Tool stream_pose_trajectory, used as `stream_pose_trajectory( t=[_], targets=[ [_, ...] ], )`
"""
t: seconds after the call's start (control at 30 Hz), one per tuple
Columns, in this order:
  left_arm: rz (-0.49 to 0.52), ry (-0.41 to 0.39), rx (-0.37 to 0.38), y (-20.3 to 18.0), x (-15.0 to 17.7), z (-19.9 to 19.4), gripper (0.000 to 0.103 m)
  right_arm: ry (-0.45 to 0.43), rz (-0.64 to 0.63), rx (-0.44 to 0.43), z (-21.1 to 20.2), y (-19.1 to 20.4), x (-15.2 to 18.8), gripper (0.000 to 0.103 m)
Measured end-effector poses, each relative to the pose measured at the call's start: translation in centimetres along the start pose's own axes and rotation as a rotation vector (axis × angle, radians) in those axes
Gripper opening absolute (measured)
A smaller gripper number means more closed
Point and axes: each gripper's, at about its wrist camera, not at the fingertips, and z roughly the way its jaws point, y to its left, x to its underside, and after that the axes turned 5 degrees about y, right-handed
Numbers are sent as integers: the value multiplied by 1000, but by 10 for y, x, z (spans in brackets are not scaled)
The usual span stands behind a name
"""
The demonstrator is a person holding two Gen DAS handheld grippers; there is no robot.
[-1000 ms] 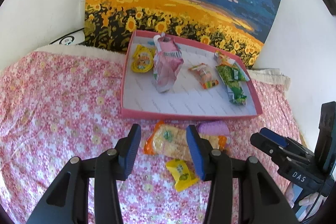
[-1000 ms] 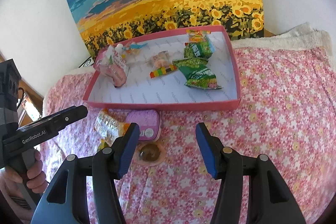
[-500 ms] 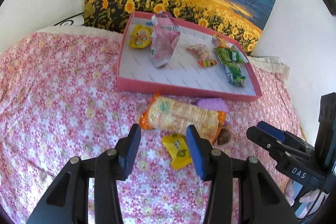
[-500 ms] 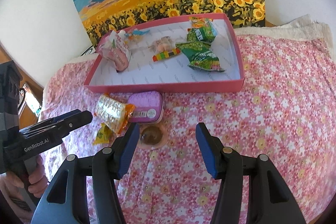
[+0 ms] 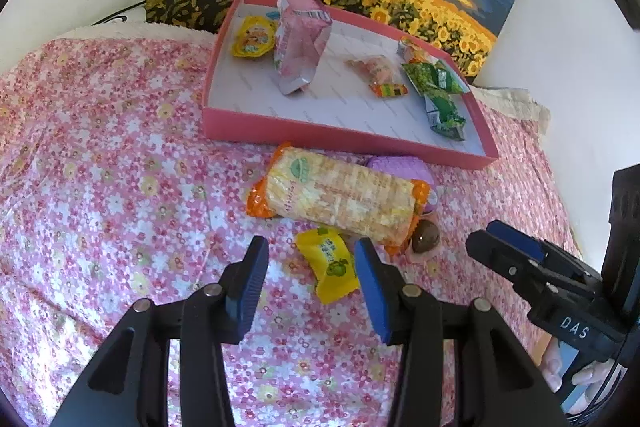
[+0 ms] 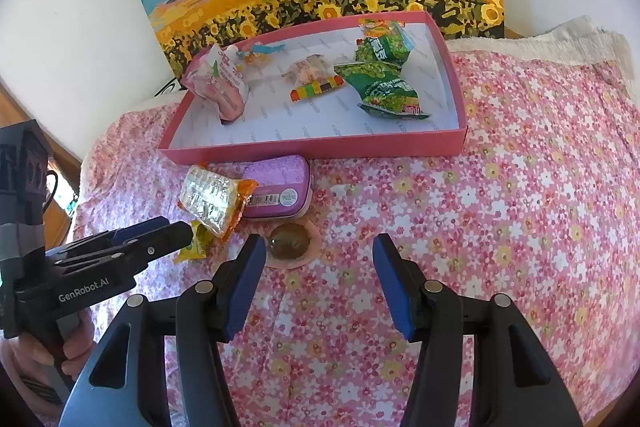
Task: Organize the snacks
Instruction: 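Withdraw both tools from the box toward the remaining snacks, then grasp the small yellow packet with the left tool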
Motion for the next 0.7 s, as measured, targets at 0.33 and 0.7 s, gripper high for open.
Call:
stream_pose_trajectory(
  t=[0.33,0.7],
  targets=[
    [49,47,33,-10,1,17,47,13,14,-1,2,-2,4,57],
    [79,38,29,-16,-1,23,28,21,19,3,2,-2,6,57]
  ],
)
